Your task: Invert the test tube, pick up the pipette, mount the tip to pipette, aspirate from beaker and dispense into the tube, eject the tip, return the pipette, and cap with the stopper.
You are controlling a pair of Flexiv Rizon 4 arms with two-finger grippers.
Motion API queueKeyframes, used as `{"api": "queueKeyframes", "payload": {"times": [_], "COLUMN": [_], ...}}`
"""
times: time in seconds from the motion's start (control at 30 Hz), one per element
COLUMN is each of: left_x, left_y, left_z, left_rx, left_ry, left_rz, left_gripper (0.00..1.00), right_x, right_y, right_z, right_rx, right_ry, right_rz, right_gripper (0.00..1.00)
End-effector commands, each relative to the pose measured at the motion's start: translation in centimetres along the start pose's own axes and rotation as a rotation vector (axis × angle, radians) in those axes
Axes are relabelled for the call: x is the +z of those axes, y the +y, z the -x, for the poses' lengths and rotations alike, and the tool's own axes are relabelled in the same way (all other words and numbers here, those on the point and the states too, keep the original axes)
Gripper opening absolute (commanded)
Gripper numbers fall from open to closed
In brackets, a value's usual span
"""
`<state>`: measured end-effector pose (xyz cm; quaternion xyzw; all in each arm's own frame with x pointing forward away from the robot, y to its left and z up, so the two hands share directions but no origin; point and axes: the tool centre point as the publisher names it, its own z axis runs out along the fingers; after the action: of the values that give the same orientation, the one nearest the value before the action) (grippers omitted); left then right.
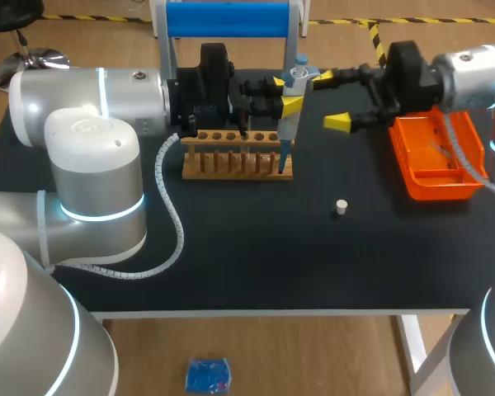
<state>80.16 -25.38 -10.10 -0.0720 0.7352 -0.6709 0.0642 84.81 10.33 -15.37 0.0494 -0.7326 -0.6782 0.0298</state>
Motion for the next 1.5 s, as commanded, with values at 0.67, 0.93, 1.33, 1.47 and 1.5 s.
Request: {"api": "queueKeyframes", "payload": {"times": [0.67,0.93,1.33,1.47,1.5], "left_x": [0.1,0.1,0.1,0.1,0.1], "left_y": [0.0,0.0,0.0,0.0,0.0], "left_z": [-0.1,-0.1,-0.1,-0.1,-0.1], "left_rx": [0.0,0.0,0.0,0.0,0.0], "left_ry": [-0.003,-0.003,-0.003,-0.003,-0.003], "left_rz": [-0.002,-0.002,-0.002,-0.002,-0.002], "left_gripper": [0.0,0.0,0.0,0.0,0.0], "right_x": [0.9,3.1,3.3,3.2,3.2], "right_y": [0.0,-0.2,-1.2,-1.1,-1.1], "right_z": [16.6,18.9,21.5,21.6,21.6], "right_rx": [0.04,0.065,0.078,0.078,0.078], "right_ry": [-0.24,-0.281,-0.34,-0.341,-0.341], "right_rz": [-0.161,-0.213,-0.239,-0.238,-0.238], "right_gripper": [1.0,1.0,1.0,1.0,1.0]}}
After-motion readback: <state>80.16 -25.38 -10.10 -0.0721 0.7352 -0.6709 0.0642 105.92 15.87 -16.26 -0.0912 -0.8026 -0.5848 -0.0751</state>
